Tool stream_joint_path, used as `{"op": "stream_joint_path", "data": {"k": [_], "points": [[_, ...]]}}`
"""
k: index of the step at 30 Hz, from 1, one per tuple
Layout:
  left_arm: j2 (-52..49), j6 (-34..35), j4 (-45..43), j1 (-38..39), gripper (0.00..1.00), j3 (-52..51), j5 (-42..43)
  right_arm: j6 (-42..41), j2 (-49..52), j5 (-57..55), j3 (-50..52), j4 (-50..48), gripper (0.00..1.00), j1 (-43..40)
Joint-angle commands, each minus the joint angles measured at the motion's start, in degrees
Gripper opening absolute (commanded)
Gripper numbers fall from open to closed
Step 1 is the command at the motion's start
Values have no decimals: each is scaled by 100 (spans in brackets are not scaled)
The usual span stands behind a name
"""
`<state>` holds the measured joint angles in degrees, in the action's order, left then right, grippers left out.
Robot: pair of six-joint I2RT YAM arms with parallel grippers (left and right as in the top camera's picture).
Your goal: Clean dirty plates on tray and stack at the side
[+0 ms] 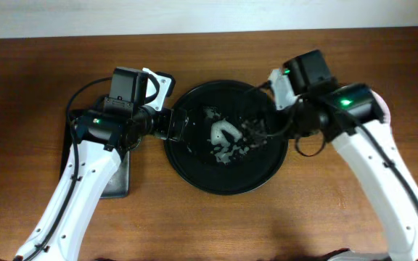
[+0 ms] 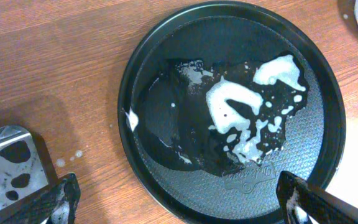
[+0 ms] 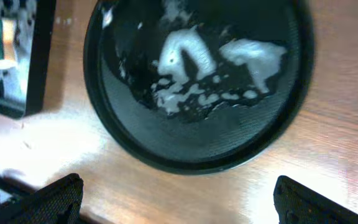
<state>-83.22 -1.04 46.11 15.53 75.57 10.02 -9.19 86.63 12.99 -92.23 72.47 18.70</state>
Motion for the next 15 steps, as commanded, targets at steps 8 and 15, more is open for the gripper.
{"op": "stream_joint_path", "data": {"k": [8, 15], "points": [[63, 35, 2, -2, 99, 48, -44, 2356, -5300, -463, 3585, -3316, 99, -1893], [61, 35, 2, -2, 99, 48, -44, 1735, -8644, -461, 7954, -5451, 99, -1985]]}}
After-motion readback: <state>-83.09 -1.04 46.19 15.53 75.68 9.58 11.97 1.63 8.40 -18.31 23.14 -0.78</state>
